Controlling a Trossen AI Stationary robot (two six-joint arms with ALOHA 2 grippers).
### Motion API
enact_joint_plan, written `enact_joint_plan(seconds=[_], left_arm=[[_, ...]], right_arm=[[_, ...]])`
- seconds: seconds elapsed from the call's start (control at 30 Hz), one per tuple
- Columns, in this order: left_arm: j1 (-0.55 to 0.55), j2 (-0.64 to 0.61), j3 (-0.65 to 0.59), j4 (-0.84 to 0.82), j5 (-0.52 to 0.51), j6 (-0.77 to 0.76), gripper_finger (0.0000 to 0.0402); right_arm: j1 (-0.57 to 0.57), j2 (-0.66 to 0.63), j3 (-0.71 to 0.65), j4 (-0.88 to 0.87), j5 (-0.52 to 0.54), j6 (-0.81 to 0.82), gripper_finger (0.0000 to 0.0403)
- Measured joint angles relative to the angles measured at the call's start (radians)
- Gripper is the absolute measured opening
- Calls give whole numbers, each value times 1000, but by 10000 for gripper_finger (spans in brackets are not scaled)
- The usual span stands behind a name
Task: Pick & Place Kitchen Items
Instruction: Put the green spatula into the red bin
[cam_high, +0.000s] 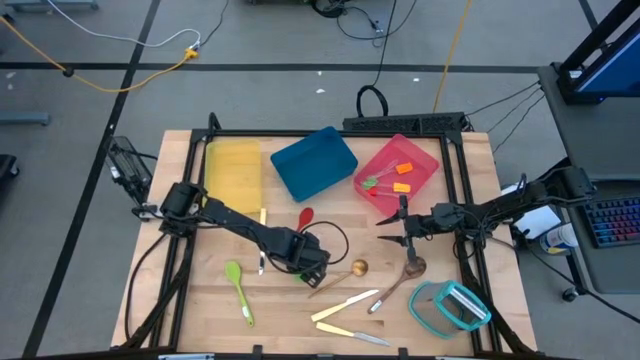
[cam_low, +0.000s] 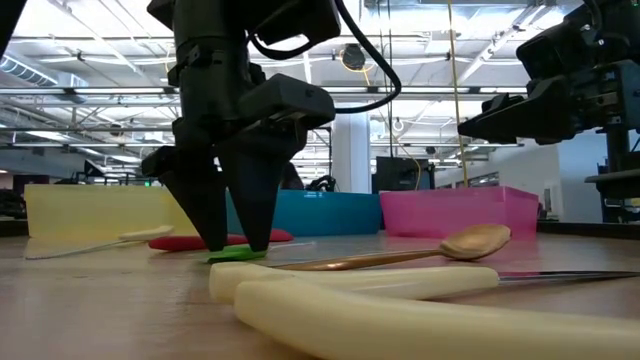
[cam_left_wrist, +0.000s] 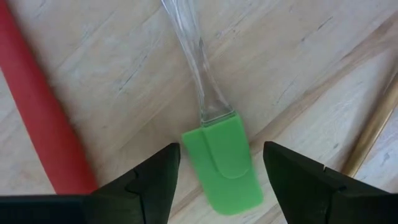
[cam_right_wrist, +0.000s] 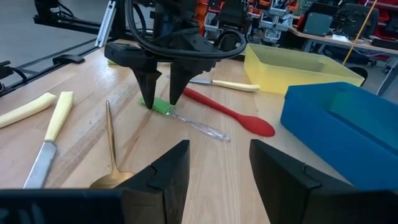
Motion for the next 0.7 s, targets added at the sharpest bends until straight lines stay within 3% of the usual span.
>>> enact_joint_plan(seconds=[0.13, 0.43, 0.7], left_arm=[[0, 2, -2, 11, -4, 16, 220], [11, 3, -5, 26, -7, 78, 105], [27, 4, -4, 42, 0, 112, 41]], right_arm=[[0, 0, 0, 0, 0, 0, 160], [0, 0, 0, 0, 0, 0, 160], [0, 0, 0, 0, 0, 0, 160]])
